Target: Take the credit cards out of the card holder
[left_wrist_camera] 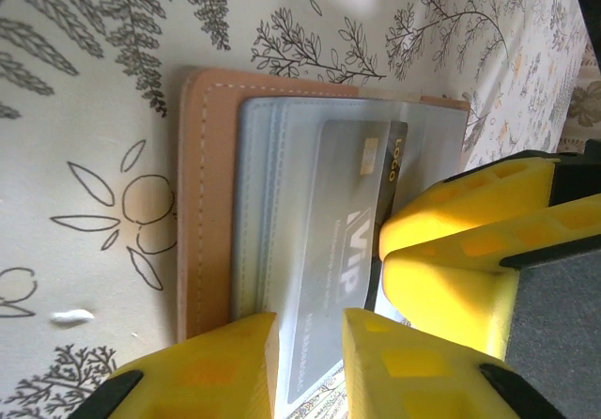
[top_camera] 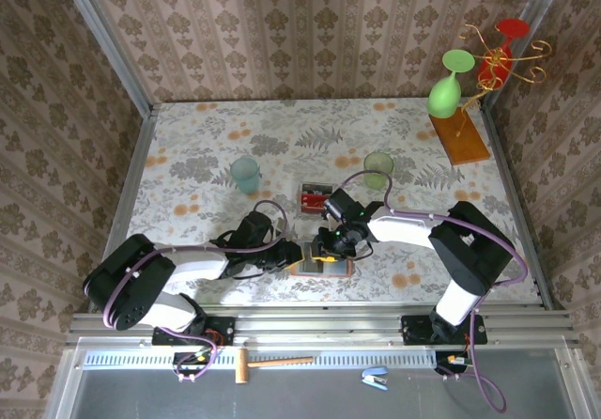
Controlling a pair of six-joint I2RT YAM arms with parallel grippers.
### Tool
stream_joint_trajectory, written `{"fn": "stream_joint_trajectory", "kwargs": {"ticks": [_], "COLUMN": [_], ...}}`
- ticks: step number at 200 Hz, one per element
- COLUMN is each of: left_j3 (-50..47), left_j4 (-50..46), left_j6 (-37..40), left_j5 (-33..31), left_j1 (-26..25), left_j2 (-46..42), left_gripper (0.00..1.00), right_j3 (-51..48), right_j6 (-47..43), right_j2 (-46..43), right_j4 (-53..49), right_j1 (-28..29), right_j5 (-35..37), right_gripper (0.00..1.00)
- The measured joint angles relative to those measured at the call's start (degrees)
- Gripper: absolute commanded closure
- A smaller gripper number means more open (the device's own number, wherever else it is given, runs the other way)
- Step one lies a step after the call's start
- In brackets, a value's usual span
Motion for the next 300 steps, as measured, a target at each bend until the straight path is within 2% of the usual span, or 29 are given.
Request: {"fn": "stream_joint_trajectory", "kwargs": {"ticks": [220, 300], "left_j3": [-0.37, 2.8], "left_j4": [4.0, -1.9], "left_j6": [-0.02, 1.09], "left_j5": [0.72, 0.92], "left_j1": [0.0, 0.07], "left_j2": [2.71, 1.42], "left_gripper": [0.75, 0.75], "right_j3": [2.49, 2.73], "right_j6": [-3.43, -3.58], "right_j2": [-0.35, -4.79], "right_j4": [-6.4, -8.02], "right_j1": [0.0, -0.02], "right_j5": [3.39, 3.85], "right_gripper": [0.71, 0.71]}}
